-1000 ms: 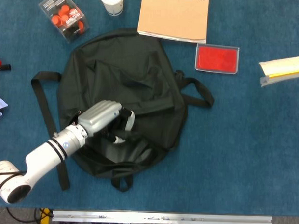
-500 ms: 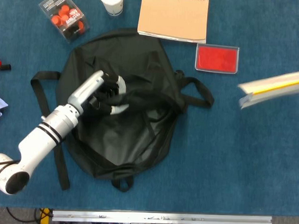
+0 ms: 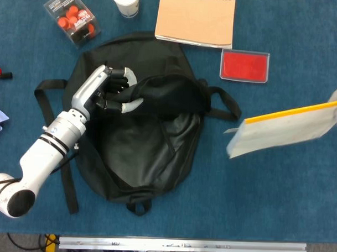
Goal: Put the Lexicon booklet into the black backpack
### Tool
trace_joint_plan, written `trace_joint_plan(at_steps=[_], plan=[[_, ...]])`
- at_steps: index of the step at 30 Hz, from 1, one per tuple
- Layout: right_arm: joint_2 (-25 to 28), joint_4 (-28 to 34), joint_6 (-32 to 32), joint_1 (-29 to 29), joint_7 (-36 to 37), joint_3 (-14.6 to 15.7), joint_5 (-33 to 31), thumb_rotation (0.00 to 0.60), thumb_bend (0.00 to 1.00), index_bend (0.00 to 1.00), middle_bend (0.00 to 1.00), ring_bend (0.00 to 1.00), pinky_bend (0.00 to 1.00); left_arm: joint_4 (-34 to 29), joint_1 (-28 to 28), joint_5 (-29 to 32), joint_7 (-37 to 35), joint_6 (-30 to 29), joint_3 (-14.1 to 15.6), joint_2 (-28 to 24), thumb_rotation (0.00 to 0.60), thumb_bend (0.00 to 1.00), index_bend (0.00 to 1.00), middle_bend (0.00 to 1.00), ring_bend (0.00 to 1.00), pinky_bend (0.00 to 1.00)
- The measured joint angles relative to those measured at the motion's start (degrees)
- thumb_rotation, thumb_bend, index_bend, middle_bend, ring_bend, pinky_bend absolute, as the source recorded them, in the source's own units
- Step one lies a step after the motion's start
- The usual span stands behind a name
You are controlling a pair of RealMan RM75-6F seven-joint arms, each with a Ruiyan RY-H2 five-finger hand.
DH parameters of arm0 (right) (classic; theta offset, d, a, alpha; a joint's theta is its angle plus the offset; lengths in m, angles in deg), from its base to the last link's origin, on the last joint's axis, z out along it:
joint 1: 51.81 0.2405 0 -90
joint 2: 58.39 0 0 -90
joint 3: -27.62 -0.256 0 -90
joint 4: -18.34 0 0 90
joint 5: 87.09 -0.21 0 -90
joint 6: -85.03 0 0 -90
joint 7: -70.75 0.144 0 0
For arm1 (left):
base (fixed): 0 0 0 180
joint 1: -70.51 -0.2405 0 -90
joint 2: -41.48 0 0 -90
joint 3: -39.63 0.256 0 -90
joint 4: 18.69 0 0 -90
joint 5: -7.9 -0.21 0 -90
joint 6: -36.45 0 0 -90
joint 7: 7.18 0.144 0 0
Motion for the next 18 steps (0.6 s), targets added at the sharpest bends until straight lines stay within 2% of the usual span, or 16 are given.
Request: trace_joint_plan(at_steps=[8, 12, 18], plan=[[4.71, 7.96, 17.33, 6.57, 3.60, 0.63, -7.86, 0.600, 0.39, 0.89, 0.85, 0.69, 0.80, -0.24, -0.90, -2.72, 0.51, -1.83, 0.01, 0.93, 0.600, 0.28, 0.64, 0.69, 0.70, 0.71], [5.75, 10.93, 26.04, 10.70, 3.38, 0.62, -15.31, 0.600, 0.39, 0.89, 0.85, 0.69, 0.81, -0.21, -1.35, -3.94, 0.67, -3.12, 0.03, 1.93, 0.600, 0.28, 0.64, 0.69, 0.69, 0.70], [4.97, 12.87, 33.60, 16.60, 2.02, 0.60, -28.13, 0.600, 0.39, 0.89, 0.85, 0.69, 0.81, -0.45, -1.67, -4.68, 1.10, -4.41, -0.16, 2.87, 0.600, 0.28, 0.64, 0.69, 0.67, 0.67]])
